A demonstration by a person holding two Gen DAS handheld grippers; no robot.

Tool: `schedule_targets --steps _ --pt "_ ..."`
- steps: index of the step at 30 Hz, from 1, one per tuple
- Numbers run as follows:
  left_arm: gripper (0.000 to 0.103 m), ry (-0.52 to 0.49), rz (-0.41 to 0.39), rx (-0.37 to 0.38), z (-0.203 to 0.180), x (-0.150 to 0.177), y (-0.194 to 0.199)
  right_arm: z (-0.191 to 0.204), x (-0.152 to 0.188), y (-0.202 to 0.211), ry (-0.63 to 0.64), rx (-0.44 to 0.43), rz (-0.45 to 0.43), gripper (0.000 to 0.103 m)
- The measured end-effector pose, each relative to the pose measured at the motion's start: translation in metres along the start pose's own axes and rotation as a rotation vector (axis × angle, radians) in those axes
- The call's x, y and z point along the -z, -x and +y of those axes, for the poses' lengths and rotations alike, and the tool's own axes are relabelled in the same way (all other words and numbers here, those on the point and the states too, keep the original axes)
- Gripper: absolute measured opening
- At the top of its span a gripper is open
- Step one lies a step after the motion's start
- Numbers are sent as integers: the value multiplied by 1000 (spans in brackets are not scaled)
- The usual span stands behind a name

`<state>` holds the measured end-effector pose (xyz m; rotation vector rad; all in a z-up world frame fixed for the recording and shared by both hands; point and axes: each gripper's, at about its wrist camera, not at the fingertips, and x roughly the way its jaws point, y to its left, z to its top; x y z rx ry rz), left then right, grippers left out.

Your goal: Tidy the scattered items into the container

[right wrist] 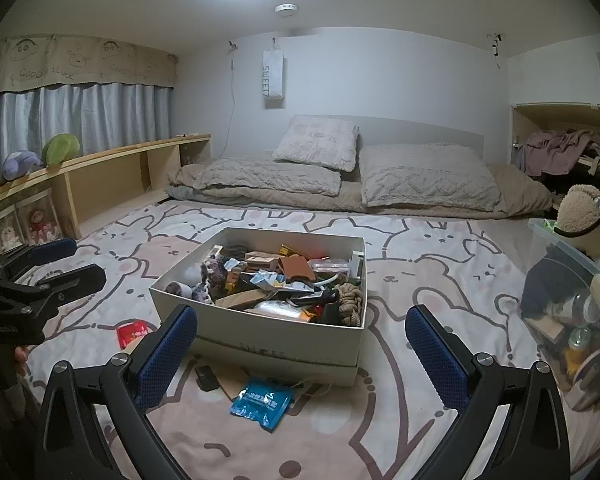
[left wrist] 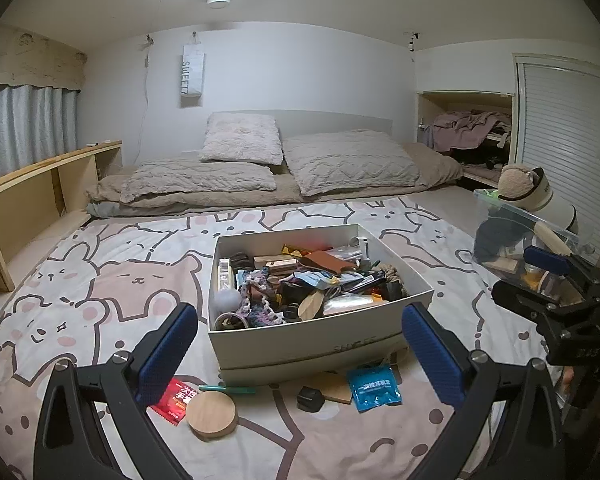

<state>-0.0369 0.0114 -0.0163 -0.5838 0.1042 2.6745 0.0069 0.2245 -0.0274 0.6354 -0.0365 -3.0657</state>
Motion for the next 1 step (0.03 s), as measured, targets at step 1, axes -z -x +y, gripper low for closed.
schedule_targets --steps 1 --pt "103 -2 -1 0 0 0 0 -1 0 0 -1 -1 0 103"
